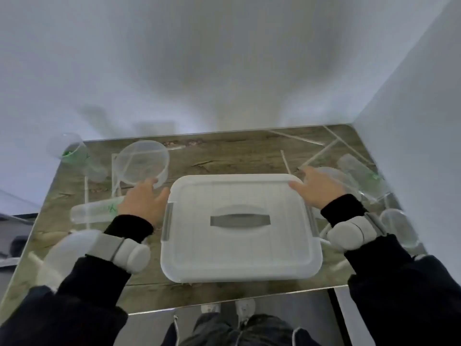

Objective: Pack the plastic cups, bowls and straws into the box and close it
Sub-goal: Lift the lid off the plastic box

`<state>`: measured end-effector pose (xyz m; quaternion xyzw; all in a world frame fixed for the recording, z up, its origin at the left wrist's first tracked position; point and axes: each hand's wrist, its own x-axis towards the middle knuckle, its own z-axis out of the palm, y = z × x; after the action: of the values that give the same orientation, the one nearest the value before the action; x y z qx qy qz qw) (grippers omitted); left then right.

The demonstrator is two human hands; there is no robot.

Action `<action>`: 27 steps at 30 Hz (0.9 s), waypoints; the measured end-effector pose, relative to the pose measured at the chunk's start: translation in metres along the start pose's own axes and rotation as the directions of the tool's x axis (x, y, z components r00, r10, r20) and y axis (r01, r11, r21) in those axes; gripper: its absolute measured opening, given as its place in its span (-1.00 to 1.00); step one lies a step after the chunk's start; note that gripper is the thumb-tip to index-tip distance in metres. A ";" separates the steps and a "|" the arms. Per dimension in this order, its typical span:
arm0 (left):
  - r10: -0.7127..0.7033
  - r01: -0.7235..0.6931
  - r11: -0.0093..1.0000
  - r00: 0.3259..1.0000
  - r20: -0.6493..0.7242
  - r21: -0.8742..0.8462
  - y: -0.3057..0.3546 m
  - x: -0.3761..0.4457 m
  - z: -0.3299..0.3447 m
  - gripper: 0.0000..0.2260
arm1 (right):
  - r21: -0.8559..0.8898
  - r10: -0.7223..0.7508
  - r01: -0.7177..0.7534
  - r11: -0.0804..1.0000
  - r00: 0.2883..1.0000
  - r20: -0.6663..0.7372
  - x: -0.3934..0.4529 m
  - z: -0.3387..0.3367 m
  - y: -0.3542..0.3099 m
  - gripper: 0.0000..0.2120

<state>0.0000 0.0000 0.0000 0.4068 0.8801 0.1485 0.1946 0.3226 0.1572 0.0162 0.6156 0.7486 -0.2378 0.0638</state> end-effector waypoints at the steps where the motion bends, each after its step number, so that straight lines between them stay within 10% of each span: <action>1: -0.039 0.038 0.999 0.999 0.030 0.010 -0.004 -0.004 0.006 -0.57 | -0.015 0.034 -0.033 0.999 0.999 0.025 -0.004 0.009 0.003 -0.45; 11: 0.001 -0.013 0.973 0.999 -0.053 -0.230 -0.025 -0.033 0.072 -0.69 | 0.455 0.071 0.057 0.889 0.963 -0.260 -0.024 0.083 0.026 -0.57; 27: -0.027 0.015 0.992 0.995 -0.096 -0.124 -0.027 -0.026 0.073 -0.63 | 0.575 0.153 0.087 0.814 0.922 -0.356 -0.017 0.085 0.035 -0.67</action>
<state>0.0318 -0.0290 -0.0701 0.3771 0.8819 0.2199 0.1777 0.3432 0.1094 -0.0610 0.6531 0.6266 -0.3274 -0.2713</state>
